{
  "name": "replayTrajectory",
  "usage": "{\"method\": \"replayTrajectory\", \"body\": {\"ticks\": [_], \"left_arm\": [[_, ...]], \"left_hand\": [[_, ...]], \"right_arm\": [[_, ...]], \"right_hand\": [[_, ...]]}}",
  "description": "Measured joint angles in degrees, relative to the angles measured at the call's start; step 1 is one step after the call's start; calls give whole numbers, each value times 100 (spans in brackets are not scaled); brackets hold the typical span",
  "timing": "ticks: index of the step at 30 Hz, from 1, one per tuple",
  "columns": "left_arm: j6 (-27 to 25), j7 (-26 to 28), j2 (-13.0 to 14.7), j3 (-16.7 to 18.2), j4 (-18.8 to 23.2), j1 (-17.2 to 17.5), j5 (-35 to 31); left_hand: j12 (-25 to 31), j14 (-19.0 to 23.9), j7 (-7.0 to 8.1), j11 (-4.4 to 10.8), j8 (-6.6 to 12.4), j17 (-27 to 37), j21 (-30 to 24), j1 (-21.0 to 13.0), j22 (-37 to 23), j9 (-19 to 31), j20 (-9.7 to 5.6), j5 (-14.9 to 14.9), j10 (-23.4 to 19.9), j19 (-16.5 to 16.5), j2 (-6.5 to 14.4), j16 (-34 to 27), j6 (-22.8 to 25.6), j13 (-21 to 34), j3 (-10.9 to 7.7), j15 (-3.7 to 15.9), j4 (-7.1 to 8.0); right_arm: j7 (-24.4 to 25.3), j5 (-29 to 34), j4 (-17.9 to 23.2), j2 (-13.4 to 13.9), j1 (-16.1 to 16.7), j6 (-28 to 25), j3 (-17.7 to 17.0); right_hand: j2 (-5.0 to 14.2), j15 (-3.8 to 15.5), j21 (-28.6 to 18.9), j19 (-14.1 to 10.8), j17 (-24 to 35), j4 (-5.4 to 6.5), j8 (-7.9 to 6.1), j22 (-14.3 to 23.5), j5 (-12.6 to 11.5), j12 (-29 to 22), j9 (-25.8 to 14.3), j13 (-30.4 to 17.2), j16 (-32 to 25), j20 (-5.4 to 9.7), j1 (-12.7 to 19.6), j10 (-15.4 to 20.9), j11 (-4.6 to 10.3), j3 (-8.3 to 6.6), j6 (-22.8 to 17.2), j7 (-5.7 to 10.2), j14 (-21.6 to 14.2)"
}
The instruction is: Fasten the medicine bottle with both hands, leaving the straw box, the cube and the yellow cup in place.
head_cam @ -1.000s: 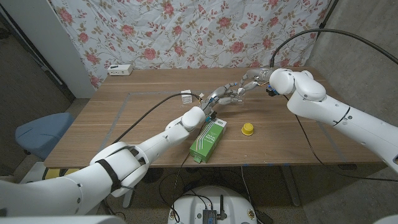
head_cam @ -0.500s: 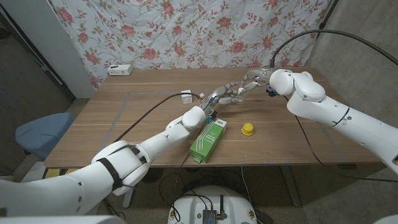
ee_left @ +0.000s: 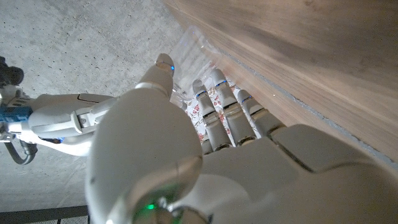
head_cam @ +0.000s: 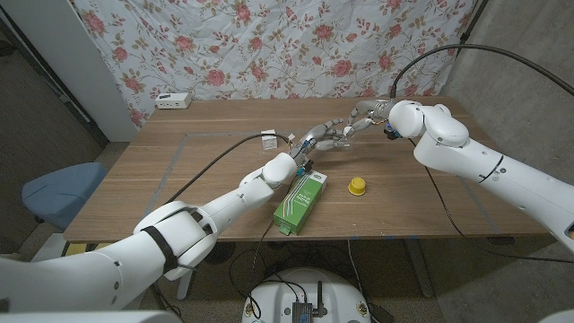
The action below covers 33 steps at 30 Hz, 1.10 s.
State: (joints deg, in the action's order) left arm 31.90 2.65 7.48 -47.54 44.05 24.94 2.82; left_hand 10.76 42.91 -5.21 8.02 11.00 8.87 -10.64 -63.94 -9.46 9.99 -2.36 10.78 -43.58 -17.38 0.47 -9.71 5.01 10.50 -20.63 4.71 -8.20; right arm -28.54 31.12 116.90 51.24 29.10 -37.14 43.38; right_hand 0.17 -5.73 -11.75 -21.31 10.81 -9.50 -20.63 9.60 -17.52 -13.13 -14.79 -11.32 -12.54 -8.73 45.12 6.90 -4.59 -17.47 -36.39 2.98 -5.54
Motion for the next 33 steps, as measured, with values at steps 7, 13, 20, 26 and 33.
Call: {"method": "replayTrajectory", "body": {"ticks": [7,13,20,26,33], "left_arm": [[17,-14,-28,-8,-66,-25,12],[36,-30,-57,-17,-124,-47,21],[48,-34,-86,-27,-179,-69,26],[50,-39,-106,-37,-208,-77,32],[61,-39,-126,-50,-230,-82,34]], "left_hand": [[-1,0,0,0,0,9,0,0,0,0,0,0,0,0,0,0,0,2,-23,0,-24],[-6,0,62,7,0,8,0,1,0,0,0,0,-7,0,1,0,0,4,-32,0,-15],[6,0,62,7,0,8,0,24,0,0,0,0,-7,0,24,0,0,6,-37,-1,-9],[6,-1,62,6,0,8,0,24,0,0,0,0,-6,0,23,-1,0,6,-37,-1,-9],[6,-1,61,6,0,7,0,53,0,0,0,0,-5,0,-7,-1,0,5,-54,-1,-26]], "right_arm": [[66,-29,-33,-7,18,5,-13],[146,-52,-63,-12,45,6,-24],[242,-81,-77,-14,77,8,-47],[315,-121,-86,-12,109,8,-73],[370,-174,-90,-5,132,6,-100]], "right_hand": [[0,-8,0,-19,0,19,-65,0,0,0,-26,0,0,19,0,100,-1,-19,-144,18,-53],[-1,18,0,-96,-1,19,-141,0,45,-23,-24,0,-19,52,-1,164,21,-19,-313,28,-145],[15,70,0,-187,-1,19,-186,0,85,-44,-23,0,-45,85,15,284,19,-19,-489,-2,-216],[14,92,0,-248,-1,18,-230,0,122,-45,-26,0,-45,84,15,397,-13,-18,-611,-3,-299],[14,88,0,-268,-1,59,-272,0,152,-65,-11,0,-45,104,14,499,30,-8,-770,-17,-353]]}}
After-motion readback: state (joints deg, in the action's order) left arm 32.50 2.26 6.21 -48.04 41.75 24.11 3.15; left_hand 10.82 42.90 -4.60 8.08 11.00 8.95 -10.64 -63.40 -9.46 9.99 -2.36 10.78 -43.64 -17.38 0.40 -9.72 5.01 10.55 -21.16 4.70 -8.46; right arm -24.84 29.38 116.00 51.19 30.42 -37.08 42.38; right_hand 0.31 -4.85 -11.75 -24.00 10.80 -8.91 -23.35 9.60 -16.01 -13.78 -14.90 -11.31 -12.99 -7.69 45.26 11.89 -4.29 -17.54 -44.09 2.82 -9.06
